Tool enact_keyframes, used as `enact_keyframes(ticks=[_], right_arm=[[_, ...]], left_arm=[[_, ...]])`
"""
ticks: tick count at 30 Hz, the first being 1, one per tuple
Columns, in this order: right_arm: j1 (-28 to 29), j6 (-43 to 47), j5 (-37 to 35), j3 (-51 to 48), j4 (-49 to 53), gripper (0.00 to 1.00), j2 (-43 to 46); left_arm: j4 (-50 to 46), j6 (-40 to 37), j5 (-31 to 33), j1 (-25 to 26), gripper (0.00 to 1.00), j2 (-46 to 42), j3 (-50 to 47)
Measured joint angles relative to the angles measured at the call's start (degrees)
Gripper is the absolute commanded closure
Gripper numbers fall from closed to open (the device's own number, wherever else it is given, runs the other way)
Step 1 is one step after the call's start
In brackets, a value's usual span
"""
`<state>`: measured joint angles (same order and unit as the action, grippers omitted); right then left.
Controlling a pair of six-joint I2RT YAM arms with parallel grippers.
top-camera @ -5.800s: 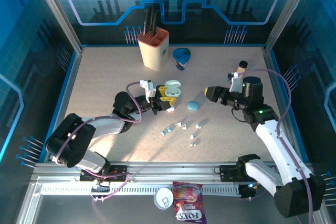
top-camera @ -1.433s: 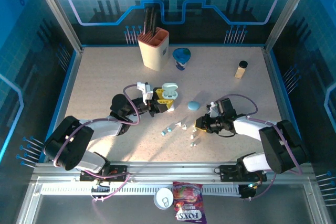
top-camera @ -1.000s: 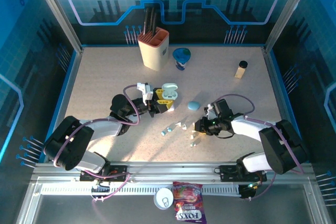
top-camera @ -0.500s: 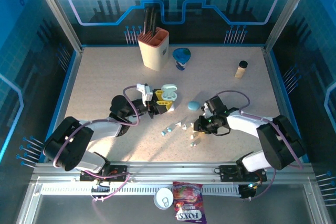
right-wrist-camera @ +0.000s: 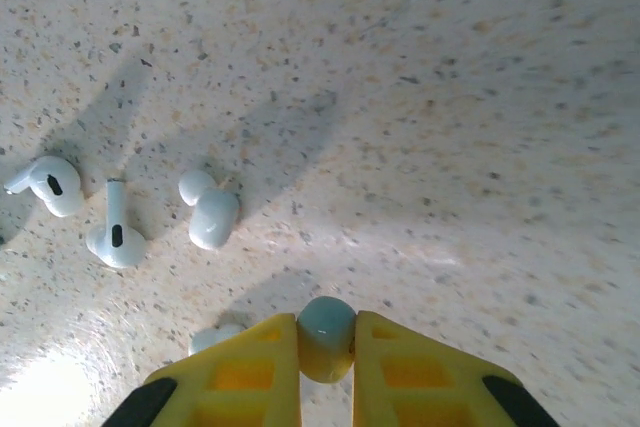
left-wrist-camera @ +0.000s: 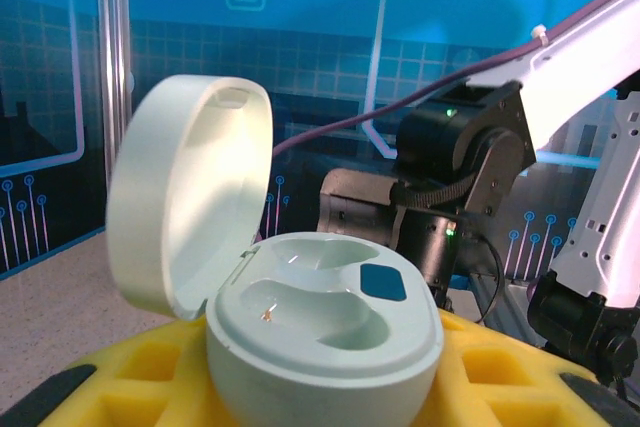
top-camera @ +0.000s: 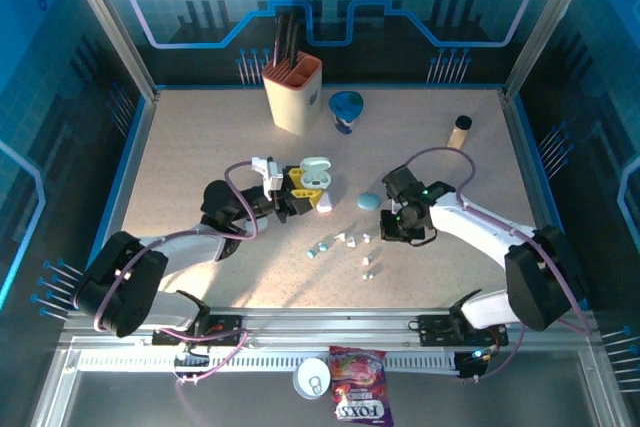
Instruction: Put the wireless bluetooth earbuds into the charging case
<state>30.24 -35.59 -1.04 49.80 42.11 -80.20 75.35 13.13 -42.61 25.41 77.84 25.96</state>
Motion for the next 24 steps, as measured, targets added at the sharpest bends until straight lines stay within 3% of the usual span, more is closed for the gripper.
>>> enact_keyframes(ticks=[12,24], right_arm=[[2.5,4.6,-12.3,11.2,16.0,0.82,-10.2],[5.4,4.6,-20.0,16.3,23.5,0.83,-17.1]], left_arm=[[-7.8,-1.9,-1.9,-0.3,0.62,-4.5,0.0],[-11.6,-3.0,-2.3,-0.5,0.61,-5.6,0.0]])
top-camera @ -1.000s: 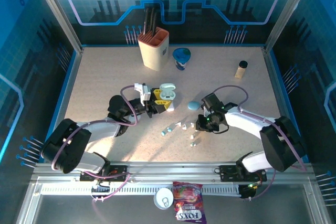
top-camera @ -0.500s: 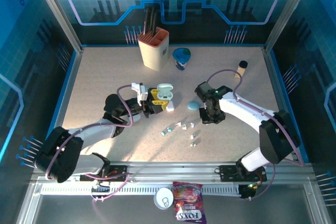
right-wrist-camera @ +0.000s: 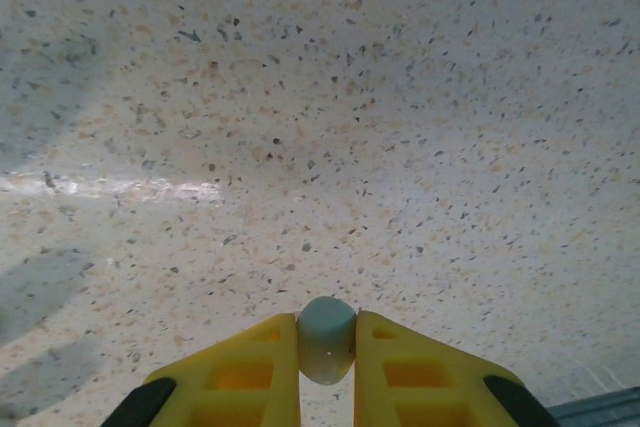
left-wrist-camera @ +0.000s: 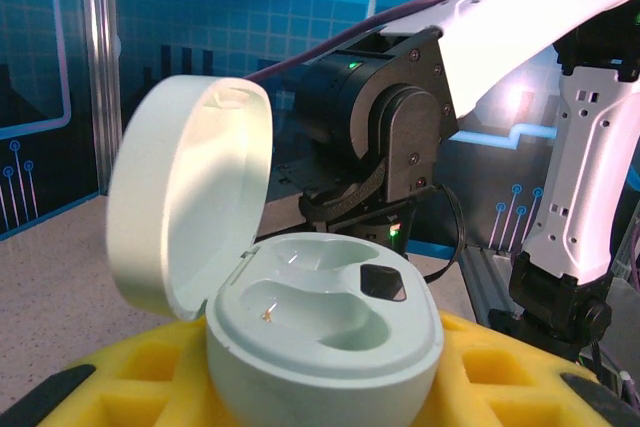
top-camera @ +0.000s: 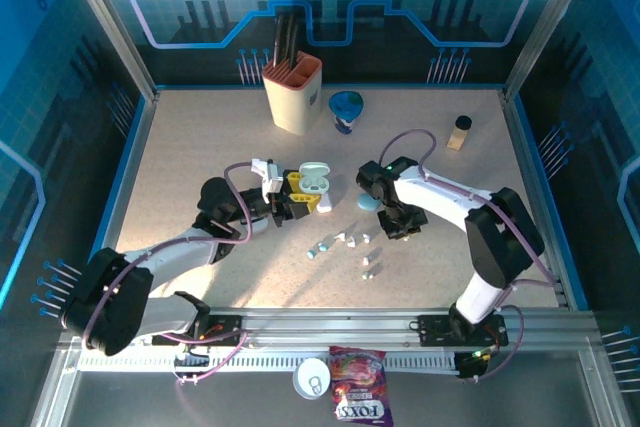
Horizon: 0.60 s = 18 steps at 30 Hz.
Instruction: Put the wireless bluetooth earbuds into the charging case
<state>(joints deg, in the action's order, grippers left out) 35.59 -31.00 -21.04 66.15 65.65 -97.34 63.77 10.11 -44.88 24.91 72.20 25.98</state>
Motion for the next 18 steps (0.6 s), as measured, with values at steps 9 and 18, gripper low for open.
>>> enact_keyframes(ticks=[9,18], right_arm=[[2.0,0.0,-2.6,1.8,2.1,0.84,-1.1],[3.1,1.4,0.2,2.1,-1.1,0.83,12.9]], left_arm=[[-0.5,-0.2,0.0,0.0,0.61,-0.2,0.0],[-3.4,-2.8,0.0,0.0,0.61,-0.2,0.0]])
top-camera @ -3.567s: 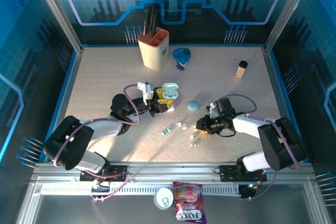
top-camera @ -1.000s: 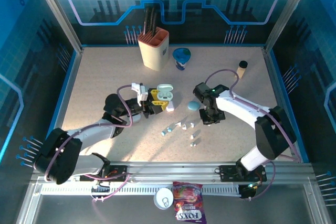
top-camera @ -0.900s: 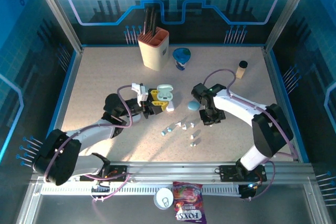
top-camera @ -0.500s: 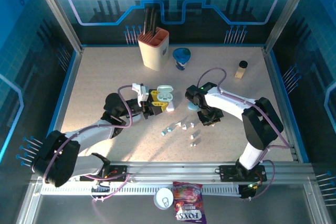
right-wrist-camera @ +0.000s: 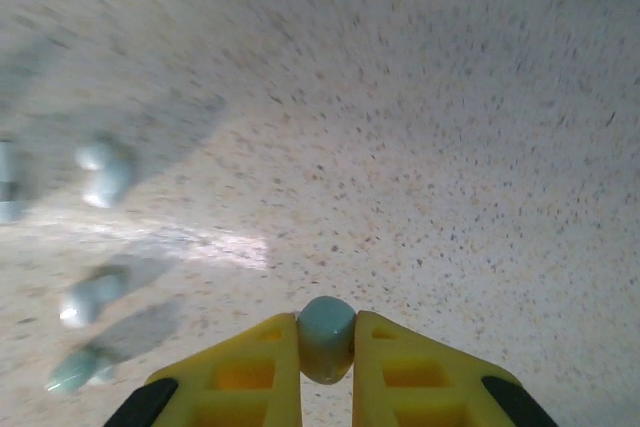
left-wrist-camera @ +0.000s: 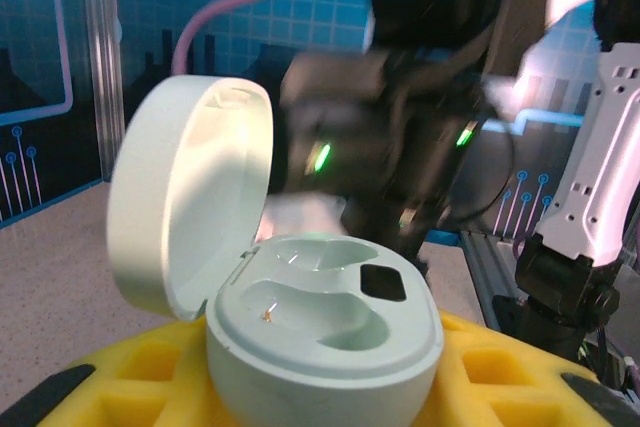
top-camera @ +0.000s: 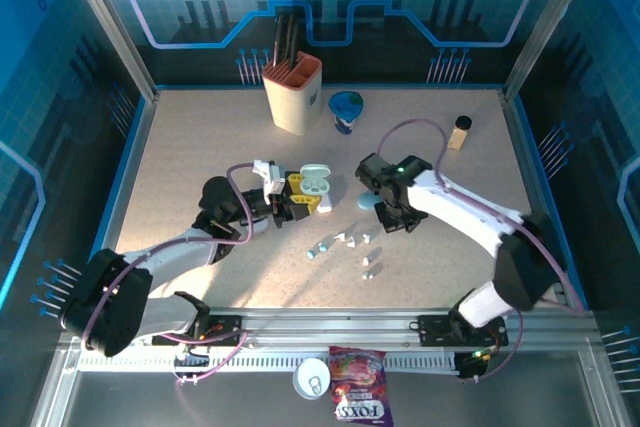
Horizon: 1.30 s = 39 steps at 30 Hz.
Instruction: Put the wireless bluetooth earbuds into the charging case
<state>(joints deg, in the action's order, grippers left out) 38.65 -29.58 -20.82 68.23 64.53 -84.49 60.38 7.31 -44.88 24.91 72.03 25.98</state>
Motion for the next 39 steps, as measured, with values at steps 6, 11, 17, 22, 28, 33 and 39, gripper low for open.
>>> enact_keyframes(ticks=[6,11,17,22,28,33,39], right_arm=[[3.5,3.0,2.7,8.2,0.2,0.83,8.3],[8.9,6.3,4.6,16.7,-0.2,0.83,8.7],[13.0,10.1,6.5,25.4,-0.2,0.83,5.9],[15.4,12.6,6.5,31.2,0.2,0.83,0.0],[16.2,14.3,6.3,35.3,1.8,0.83,-5.3],[16.2,14.7,6.4,35.7,2.4,0.84,-6.1],[16.2,14.9,7.0,36.2,2.2,0.84,-7.0]], left_arm=[[-1.9,-1.5,0.0,0.0,0.61,0.0,0.0],[-2.4,-1.7,-0.3,0.0,0.61,0.0,0.0],[-3.3,-1.8,-0.9,0.0,0.61,0.0,0.0],[-3.4,-1.9,-1.1,0.0,0.61,0.0,0.0],[-3.4,-1.9,-1.1,0.0,0.61,0.0,0.0],[-3.6,-1.9,-1.1,0.0,0.61,0.0,0.0],[-3.8,-1.9,-1.1,0.0,0.62,0.0,0.0]])
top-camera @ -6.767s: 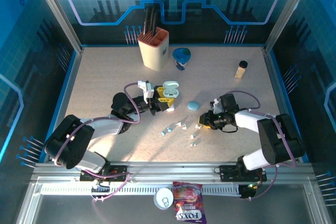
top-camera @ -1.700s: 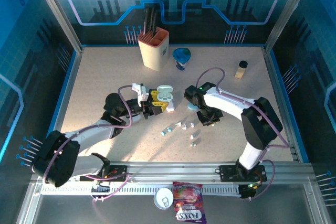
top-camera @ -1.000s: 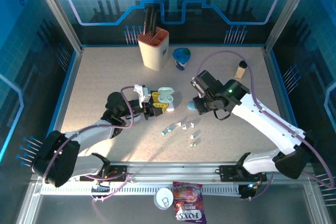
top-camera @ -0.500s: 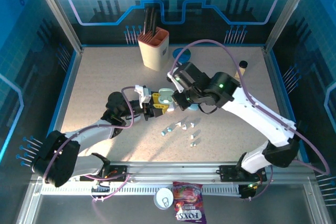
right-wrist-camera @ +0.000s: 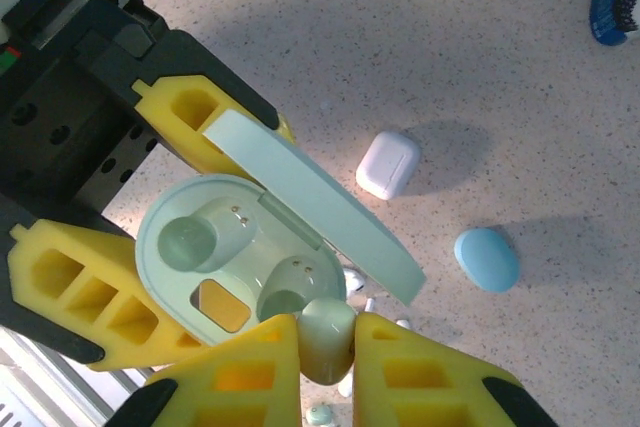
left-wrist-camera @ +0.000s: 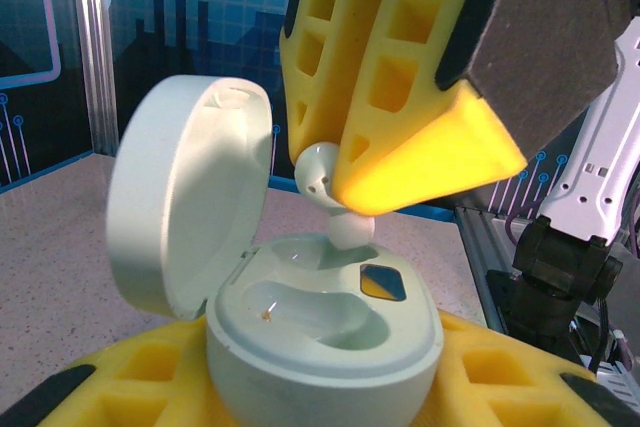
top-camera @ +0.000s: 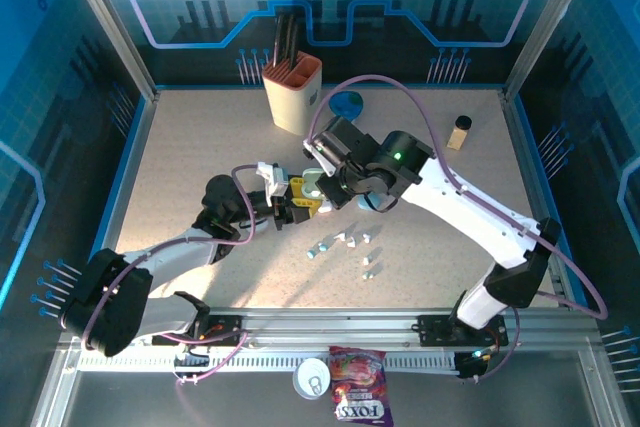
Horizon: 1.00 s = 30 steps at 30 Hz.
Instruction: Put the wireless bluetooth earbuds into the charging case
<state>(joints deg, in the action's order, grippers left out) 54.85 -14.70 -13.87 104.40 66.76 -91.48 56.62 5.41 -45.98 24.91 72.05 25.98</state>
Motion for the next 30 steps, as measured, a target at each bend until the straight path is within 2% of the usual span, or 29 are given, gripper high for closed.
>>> enact_keyframes(ticks=[8,10,12,16,21,25,30], right_arm=[[0.4,0.3,0.9,0.3,0.1,0.83,-1.6],[0.4,0.5,0.8,0.3,0.1,0.77,-1.6],[0.4,0.8,0.8,0.4,0.2,0.66,-1.7],[0.5,0.8,0.9,0.6,0.1,0.63,-1.7],[0.7,0.7,1.1,0.4,-0.7,0.53,-0.9],[0.7,0.3,2.0,-3.3,-3.9,0.47,3.9],[-1.8,-2.0,5.1,-15.5,-11.5,0.43,16.0]], left_arm=[[-0.7,0.0,0.0,0.0,0.62,0.1,0.0],[-0.9,0.0,0.0,0.0,0.61,0.1,0.0],[-0.8,0.0,0.0,0.0,0.61,0.1,0.0],[-0.9,0.0,0.0,0.0,0.61,0.1,0.0],[-0.9,0.0,0.0,0.0,0.61,0.1,0.0],[-0.8,0.0,0.0,0.0,0.61,0.1,0.0],[-0.8,0.0,0.0,0.0,0.61,0.1,0.0]])
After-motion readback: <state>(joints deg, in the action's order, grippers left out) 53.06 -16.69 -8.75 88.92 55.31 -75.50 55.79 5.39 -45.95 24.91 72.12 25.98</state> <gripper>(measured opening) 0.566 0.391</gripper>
